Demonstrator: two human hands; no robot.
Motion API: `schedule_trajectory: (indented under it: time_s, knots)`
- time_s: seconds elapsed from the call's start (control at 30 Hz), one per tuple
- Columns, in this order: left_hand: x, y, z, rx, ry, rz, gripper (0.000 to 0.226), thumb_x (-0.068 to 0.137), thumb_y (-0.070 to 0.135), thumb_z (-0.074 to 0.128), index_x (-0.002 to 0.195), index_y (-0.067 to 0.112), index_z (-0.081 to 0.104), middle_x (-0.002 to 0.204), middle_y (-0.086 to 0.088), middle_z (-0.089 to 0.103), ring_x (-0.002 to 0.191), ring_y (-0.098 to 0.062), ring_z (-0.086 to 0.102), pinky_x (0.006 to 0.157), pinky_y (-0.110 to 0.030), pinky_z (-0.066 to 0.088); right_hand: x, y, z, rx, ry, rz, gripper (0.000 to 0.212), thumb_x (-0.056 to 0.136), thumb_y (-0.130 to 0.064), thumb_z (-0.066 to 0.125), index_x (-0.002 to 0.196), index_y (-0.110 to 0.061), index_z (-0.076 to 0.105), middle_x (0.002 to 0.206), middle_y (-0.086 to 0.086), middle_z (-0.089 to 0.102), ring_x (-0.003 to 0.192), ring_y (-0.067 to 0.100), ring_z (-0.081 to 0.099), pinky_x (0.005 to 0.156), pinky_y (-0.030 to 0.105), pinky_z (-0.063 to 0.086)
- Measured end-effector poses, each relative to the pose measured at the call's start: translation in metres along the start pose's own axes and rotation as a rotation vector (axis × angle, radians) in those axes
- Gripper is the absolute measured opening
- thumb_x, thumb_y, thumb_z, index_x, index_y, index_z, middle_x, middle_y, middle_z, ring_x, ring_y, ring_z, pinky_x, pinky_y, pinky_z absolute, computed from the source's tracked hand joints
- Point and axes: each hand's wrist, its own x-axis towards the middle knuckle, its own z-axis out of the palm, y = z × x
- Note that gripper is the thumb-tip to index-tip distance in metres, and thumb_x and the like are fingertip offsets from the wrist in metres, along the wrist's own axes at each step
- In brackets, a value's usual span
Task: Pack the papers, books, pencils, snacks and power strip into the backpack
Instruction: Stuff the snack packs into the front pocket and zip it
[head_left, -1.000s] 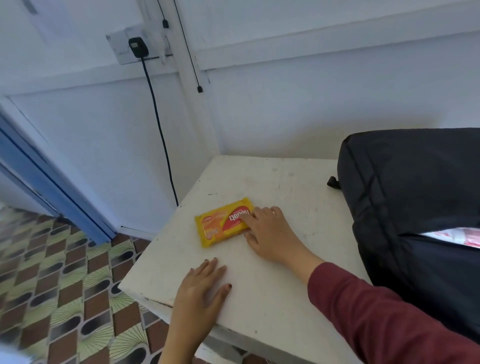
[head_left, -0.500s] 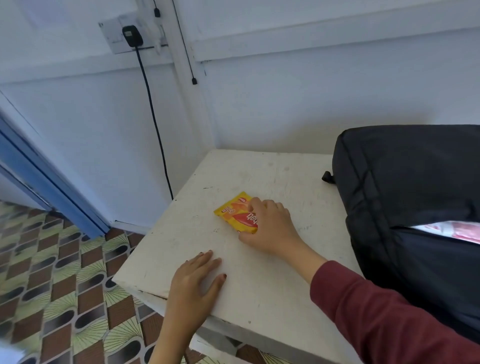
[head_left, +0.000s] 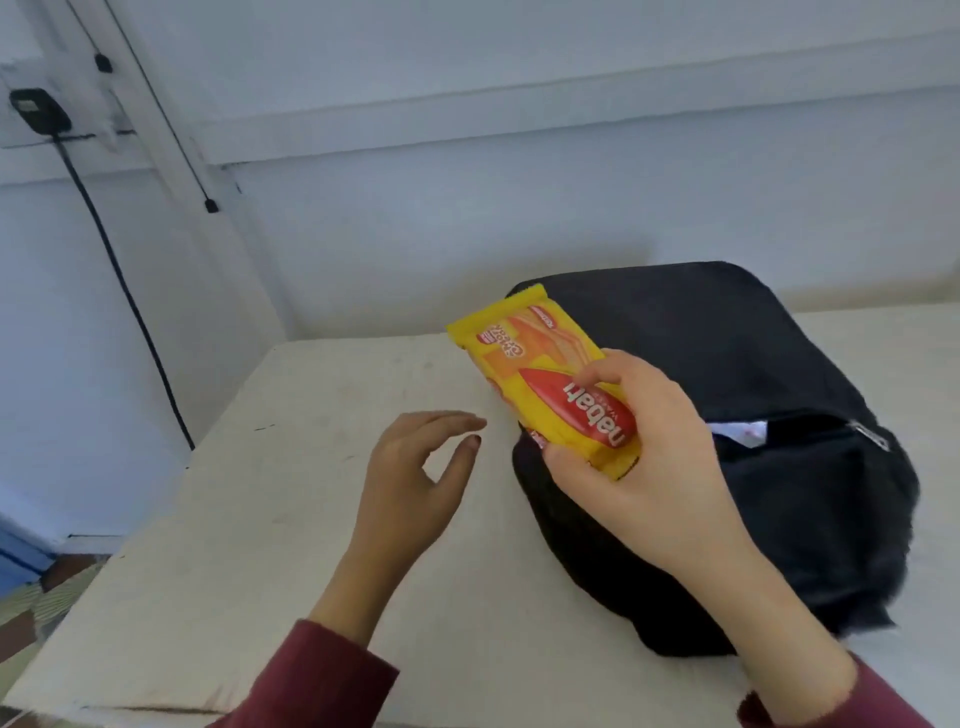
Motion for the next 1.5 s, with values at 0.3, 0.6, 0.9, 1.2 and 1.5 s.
schedule_trajectory:
  time_s: [0.3,0.6,0.9,1.2,1.5]
  knots:
    - [0.061,0.074,0.082,-0.117,-0.257,0.279,0.028,0.076,0.038,0.067,0.102,0.026,0.07,0.105,0.023,0.057,0.103,0.007,0.046,0.092,-0.011,0.032,-0.053,0.066,-0.082,-0.035,0.191,0.169,0.054,0.061,-0.057,0.06,0.11,-0.039,0.047,0.122,-0.037,0.041,0.113,-0.009,0.044,0.075,0.007,0.041]
    - [0.088,0.089,0.101,-0.108,-0.116,0.329,0.014,0.08,0.027,0.065,0.081,0.017,0.074,0.082,0.012,0.069,0.083,-0.001,0.057,0.079,-0.013,0.041,-0.082,0.094,-0.114,-0.037,0.039,0.048,0.049,0.062,-0.045,0.066,0.108,-0.038,0.052,0.131,-0.015,0.049,0.12,0.008,0.048,0.086,0.012,0.04]
    - [0.095,0.108,0.102,-0.12,0.07,0.336,0.014,0.082,0.017,0.059,0.081,0.011,0.072,0.083,0.015,0.06,0.083,-0.002,0.055,0.079,-0.014,0.042,-0.064,0.101,-0.098,-0.333,0.111,0.08,0.048,0.061,-0.051,0.061,0.105,-0.031,0.062,0.137,-0.002,0.044,0.117,0.017,0.047,0.088,0.033,0.043]
    - [0.088,0.105,0.103,-0.138,-0.059,0.299,0.01,0.081,0.016,0.064,0.086,0.012,0.071,0.086,0.016,0.061,0.089,0.002,0.056,0.081,-0.006,0.04,-0.05,0.108,-0.055,-0.682,0.333,0.12,0.043,0.075,-0.045,0.072,0.111,-0.02,0.07,0.108,0.014,0.061,0.098,0.032,0.055,0.079,0.042,0.05]
    - [0.09,0.103,0.103,-0.152,-0.059,0.323,0.013,0.083,0.02,0.061,0.086,0.012,0.071,0.087,0.015,0.062,0.089,0.0,0.057,0.08,-0.009,0.042,-0.05,0.104,-0.051,-0.705,0.18,-0.025,0.045,0.072,-0.022,0.078,0.115,-0.012,0.067,0.116,0.011,0.066,0.105,0.031,0.064,0.08,0.034,0.054]
